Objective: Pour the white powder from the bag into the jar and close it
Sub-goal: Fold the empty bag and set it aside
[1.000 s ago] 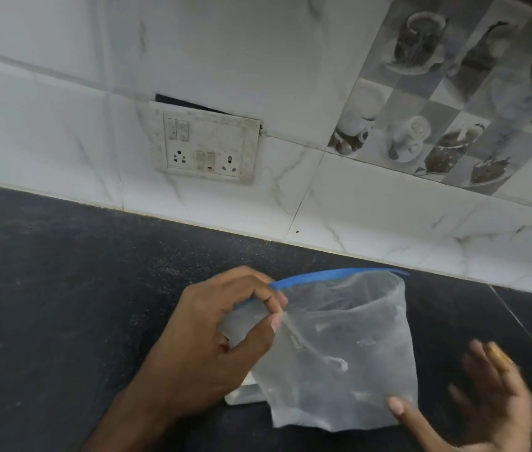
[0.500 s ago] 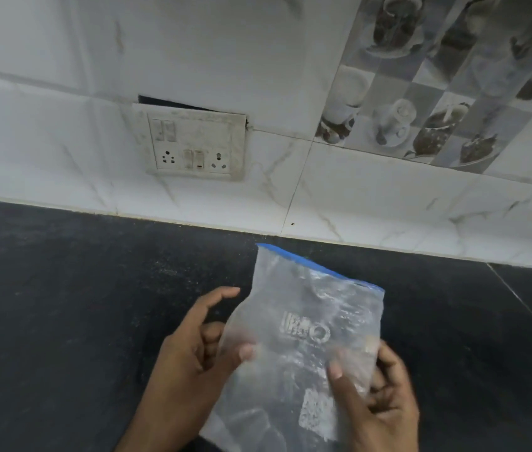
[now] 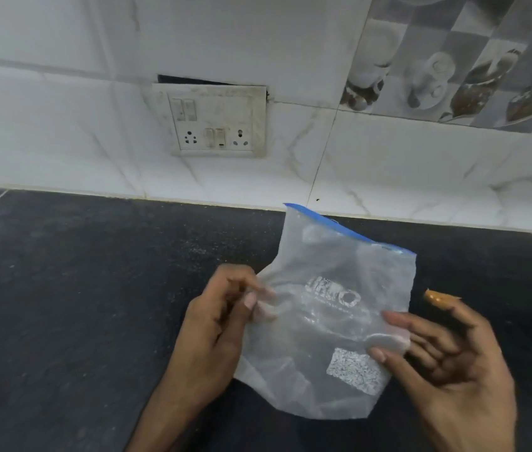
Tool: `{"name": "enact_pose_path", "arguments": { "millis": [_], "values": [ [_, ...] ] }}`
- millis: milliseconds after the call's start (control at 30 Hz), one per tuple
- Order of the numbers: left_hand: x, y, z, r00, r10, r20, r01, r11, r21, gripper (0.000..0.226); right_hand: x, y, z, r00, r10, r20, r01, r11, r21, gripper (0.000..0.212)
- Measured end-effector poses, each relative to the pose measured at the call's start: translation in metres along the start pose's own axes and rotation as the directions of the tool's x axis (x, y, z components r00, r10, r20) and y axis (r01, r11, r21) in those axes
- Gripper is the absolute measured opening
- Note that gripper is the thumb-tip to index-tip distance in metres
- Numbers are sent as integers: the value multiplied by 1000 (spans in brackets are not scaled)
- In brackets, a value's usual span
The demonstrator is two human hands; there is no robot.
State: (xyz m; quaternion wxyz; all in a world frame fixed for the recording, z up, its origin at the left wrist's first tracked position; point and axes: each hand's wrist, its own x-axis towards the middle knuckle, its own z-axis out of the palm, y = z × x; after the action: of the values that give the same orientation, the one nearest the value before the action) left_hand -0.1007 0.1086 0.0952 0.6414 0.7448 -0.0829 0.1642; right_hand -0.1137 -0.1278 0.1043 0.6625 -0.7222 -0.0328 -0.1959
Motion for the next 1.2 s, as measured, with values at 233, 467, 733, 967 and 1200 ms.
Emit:
{"name": "enact_pose_path", "arguments": {
  "millis": [233, 467, 733, 967, 1200],
  "values": [
    [-1, -9, 1, 993, -69, 93, 56, 989, 136, 47, 4, -8, -11, 990, 85, 108, -77, 994, -81, 64],
    [1, -10, 3, 990, 0, 140, -51, 931, 361, 8, 11, -21, -18, 950, -43, 309, 238, 741, -628, 46],
    [1, 3, 14, 923, -162, 349, 269, 921, -283, 48, 7, -27, 7, 764, 309, 566, 25, 863, -505, 20],
    [-13, -22, 29, 796, -324, 511, 580, 652, -489, 101, -21, -1, 33, 908, 402, 113, -407, 913, 25, 18],
    [-36, -34, 34, 859, -378, 347, 484, 819, -307, 38, -33, 18, 6, 868, 436, 236, -472, 873, 125, 22]
  ]
}}
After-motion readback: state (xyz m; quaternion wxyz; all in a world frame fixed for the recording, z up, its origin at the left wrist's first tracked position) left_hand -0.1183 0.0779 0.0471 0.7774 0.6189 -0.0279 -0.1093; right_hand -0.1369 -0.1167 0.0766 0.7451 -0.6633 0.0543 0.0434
